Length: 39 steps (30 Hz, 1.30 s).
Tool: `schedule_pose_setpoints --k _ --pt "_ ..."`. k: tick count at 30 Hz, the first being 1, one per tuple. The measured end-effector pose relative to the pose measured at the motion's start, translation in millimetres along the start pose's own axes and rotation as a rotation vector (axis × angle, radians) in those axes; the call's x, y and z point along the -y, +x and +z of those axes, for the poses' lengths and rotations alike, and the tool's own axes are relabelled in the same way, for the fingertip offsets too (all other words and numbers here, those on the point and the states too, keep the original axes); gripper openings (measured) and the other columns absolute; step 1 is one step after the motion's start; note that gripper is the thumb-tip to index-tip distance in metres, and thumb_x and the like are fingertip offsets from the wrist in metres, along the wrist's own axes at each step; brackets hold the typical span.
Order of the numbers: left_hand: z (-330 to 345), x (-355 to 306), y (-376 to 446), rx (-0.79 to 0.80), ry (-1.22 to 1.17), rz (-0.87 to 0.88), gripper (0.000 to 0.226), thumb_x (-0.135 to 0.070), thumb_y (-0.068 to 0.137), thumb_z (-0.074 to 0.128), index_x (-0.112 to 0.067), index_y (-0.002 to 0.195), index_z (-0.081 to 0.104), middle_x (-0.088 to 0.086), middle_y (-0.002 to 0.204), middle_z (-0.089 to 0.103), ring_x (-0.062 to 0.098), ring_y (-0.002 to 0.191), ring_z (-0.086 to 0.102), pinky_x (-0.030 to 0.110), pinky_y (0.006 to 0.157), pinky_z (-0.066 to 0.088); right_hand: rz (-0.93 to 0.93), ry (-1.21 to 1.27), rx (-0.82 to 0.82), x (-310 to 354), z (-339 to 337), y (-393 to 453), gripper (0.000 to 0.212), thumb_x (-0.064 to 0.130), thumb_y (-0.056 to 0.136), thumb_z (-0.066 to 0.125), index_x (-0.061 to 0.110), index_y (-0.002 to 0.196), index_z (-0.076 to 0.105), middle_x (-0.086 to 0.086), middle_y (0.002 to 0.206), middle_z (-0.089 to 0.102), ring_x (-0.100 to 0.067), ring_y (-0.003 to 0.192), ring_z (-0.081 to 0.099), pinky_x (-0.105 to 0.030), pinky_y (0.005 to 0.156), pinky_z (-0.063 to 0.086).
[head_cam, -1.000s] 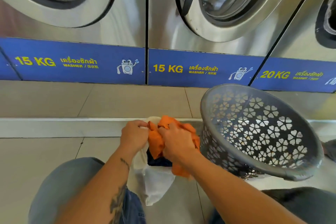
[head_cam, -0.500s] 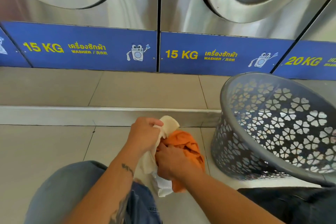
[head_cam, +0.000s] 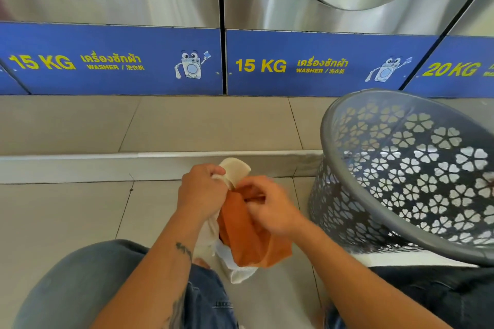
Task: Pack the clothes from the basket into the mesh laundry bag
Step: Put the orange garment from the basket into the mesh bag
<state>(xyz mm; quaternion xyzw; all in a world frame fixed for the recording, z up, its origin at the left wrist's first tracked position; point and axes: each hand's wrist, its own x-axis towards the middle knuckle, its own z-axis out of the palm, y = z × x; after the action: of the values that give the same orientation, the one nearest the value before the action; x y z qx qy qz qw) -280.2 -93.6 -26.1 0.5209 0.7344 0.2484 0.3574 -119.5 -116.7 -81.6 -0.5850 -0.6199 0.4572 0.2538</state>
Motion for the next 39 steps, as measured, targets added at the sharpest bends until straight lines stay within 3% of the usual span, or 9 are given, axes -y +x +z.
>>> schedule_pose_setpoints --k 2,6,11,13,17,24,29,33,39 --pt "0.3 -0.7 -1.8 0.015 -0.013 0.001 0.035 -0.009 0.087 0.054 -0.029 0.111 0.07 0.003 0.117 0.064 0.023 0.096 0.061 0.032 0.079 0.053 0.128 0.058 -0.212 -17.7 -14.5 -3.0 0.054 0.022 0.073 0.065 0.042 0.122 0.056 0.005 0.126 0.057 -0.018 0.12 0.056 -0.042 0.101 0.05" --pt "0.9 -0.2 -6.4 0.031 -0.011 0.014 0.034 -0.008 0.09 0.054 -0.029 0.111 0.07 0.003 0.117 0.063 0.022 0.093 0.06 0.03 0.075 0.052 0.505 0.261 0.099 -35.7 -14.0 -15.8 0.084 0.031 0.075 0.077 0.044 0.144 0.031 0.004 0.134 0.053 -0.025 0.121 0.053 -0.043 0.102 0.045" --pt "-2.5 3.4 -9.1 0.042 0.005 0.012 0.033 -0.011 0.09 0.055 -0.03 0.113 0.069 0.001 0.117 0.061 0.022 0.097 0.058 0.032 0.079 0.051 0.3 -0.052 -0.163 -22.4 17.3 -18.8 0.042 0.022 0.082 0.064 0.039 0.119 0.053 0.004 0.12 0.062 -0.014 0.098 0.06 -0.039 0.09 0.056" --pt "-2.5 3.0 -9.5 0.05 -0.038 -0.006 0.033 -0.009 0.089 0.055 -0.029 0.111 0.07 -0.002 0.114 0.06 0.02 0.095 0.056 0.028 0.075 0.046 0.169 -0.202 -0.193 -5.8 26.5 -18.5 0.041 0.025 0.086 0.062 0.041 0.122 0.054 0.008 0.127 0.056 -0.016 0.105 0.059 -0.035 0.094 0.054" --pt "-4.4 2.8 -7.2 -0.012 -0.156 -0.04 0.033 -0.005 0.086 0.055 -0.028 0.101 0.075 -0.003 0.108 0.064 0.02 0.091 0.058 0.027 0.073 0.044 -0.159 -0.402 -0.05 15.9 42.6 -26.5 0.047 0.03 0.097 0.055 0.039 0.142 0.047 0.006 0.141 0.048 -0.022 0.125 0.047 -0.037 0.107 0.043" --pt "-7.3 5.5 -6.0 -0.075 -0.294 -0.036 0.03 -0.007 0.091 0.057 -0.03 0.098 0.075 -0.006 0.107 0.064 0.013 0.093 0.057 0.024 0.073 0.045 -0.344 -0.749 0.199 -0.7 63.6 -13.0 0.064 0.049 0.092 0.061 0.028 0.15 0.041 -0.002 0.15 0.044 -0.028 0.134 0.036 -0.046 0.118 0.026" --pt "-7.9 2.7 -3.9 -0.032 -0.324 -0.025 0.031 -0.005 0.09 0.059 -0.031 0.091 0.077 -0.008 0.105 0.067 0.01 0.093 0.06 0.028 0.075 0.051 -0.087 -0.848 0.364 -21.5 66.4 21.3 0.085 0.052 0.084 0.069 0.025 0.155 0.029 -0.009 0.156 0.034 -0.034 0.143 0.031 -0.048 0.122 0.02" --pt "-0.6 -0.6 -3.4 0.027 -0.259 0.0 0.029 -0.008 0.089 0.06 -0.032 0.093 0.076 -0.007 0.1 0.07 0.014 0.091 0.065 0.039 0.083 0.057 0.204 -0.664 0.37 -42.6 36.9 48.0 0.072 0.041 0.095 0.059 0.021 0.156 0.027 -0.012 0.16 0.033 -0.034 0.144 0.035 -0.041 0.119 0.025" --pt "16.7 -8.6 9.0 -0.042 -0.239 -0.017 0.026 -0.01 0.088 0.06 -0.03 0.095 0.074 -0.007 0.094 0.069 0.011 0.084 0.064 0.031 0.077 0.054 0.144 -0.547 0.334 -40.7 12.2 44.8 0.07 0.038 0.096 0.049 0.029 0.159 0.018 -0.007 0.167 0.016 -0.033 0.151 0.022 -0.043 0.122 0.023"
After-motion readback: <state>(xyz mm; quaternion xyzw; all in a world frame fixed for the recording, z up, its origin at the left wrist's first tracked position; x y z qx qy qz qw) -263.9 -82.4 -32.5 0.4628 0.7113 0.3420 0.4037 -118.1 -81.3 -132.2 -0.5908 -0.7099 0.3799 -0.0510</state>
